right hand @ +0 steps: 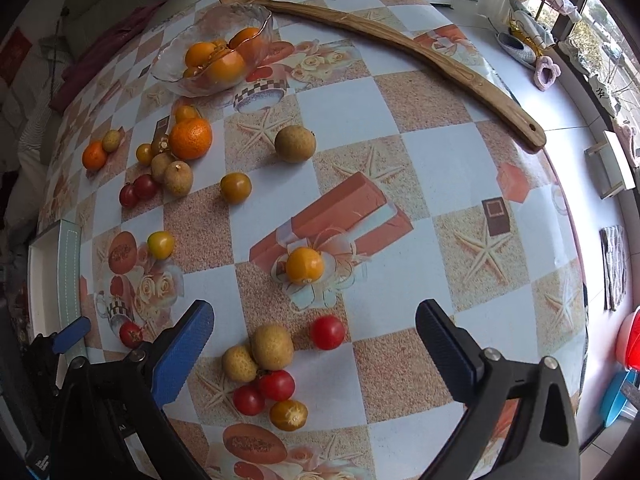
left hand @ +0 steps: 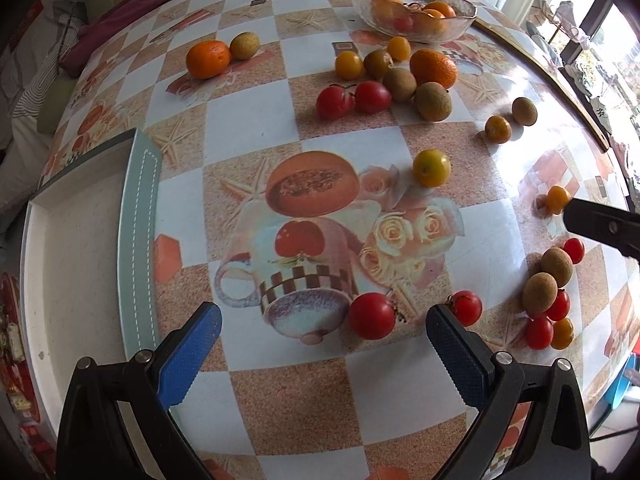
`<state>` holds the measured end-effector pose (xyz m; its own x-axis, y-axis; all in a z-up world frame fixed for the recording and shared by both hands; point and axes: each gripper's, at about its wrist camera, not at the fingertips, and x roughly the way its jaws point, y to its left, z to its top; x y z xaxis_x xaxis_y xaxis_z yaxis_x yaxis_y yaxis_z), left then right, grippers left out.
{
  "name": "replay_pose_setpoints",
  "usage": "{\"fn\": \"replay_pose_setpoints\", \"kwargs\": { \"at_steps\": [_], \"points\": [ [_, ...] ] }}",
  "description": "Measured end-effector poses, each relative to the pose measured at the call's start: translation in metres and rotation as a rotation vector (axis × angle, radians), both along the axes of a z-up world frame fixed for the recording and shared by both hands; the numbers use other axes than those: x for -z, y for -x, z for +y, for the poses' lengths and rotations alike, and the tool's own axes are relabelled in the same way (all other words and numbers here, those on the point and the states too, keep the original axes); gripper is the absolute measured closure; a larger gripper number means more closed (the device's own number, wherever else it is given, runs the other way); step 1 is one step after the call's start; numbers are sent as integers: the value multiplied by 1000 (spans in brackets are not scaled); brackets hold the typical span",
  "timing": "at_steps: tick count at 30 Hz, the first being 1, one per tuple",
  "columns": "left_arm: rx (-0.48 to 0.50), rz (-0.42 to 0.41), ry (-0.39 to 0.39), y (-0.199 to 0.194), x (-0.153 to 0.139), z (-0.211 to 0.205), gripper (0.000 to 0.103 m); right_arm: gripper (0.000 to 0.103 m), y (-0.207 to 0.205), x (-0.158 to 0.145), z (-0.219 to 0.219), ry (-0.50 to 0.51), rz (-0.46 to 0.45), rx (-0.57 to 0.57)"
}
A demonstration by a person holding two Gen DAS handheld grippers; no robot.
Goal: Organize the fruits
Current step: 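Grasp a red cherry tomato with the left tool while the right tool grasps a yellow tomato, then carry both held tomatoes over the white tray and open both tools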
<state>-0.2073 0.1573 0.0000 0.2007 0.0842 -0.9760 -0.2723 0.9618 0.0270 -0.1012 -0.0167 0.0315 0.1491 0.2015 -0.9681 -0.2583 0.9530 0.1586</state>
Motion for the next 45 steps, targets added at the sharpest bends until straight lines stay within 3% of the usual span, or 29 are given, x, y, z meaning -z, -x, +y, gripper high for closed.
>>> {"fn": "replay_pose_setpoints", "kwargs": {
  "at_steps": [2,6,7,9,11,13,14,15,19,24,34,45],
  "points": [
    [15,9,0,-5,2,-4,16,9,-5,3,3,-1,2,-16],
    [24,13,12,-14,2,-10,19,31,-12,12,9,6,18,-47],
    [34,11,15,-15,2,-14,26,38,-13,15,11,10,23,-54],
    [46,6,24,-21,1,-19,32,42,-13,17,15,20,11,-68],
    [50,1,32,-24,0,-27,38,53,-12,17,21,35,-1,-89],
    [51,-12,36,-25,-2,-34,57,78,-11,17,24,45,-6,-106],
    [57,-17,39,-26,-3,-36,64,80,-10,17,26,50,-7,-109],
    [60,-21,45,-26,-4,-37,78,80,-9,17,27,48,-6,-109],
    [24,-48,136,-25,-10,-30,78,80,-6,13,29,6,-5,-96],
    [-3,-75,154,-23,-26,-22,78,80,4,-1,36,-41,-10,-104],
    [-77,-123,128,18,-59,41,78,80,26,-28,85,-118,4,-190],
    [-284,-128,16,74,-63,161,78,80,55,-41,204,-188,17,-364]
  ]
}}
